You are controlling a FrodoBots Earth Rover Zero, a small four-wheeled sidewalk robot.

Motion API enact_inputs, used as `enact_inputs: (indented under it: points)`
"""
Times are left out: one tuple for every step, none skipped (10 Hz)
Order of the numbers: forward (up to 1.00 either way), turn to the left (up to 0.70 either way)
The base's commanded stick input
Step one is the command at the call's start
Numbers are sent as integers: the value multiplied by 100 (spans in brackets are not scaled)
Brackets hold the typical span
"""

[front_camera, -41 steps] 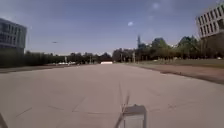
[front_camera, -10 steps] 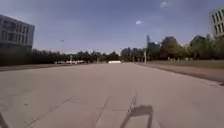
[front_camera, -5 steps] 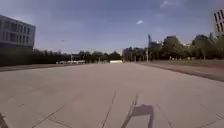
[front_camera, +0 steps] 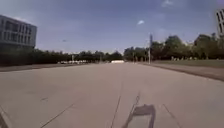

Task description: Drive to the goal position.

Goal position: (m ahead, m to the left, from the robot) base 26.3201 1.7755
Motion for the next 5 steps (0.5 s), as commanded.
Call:
enact_inputs:
  points:
    - [100,1]
    - [100,1]
    - [100,1]
    - [100,1]
    - [100,1]
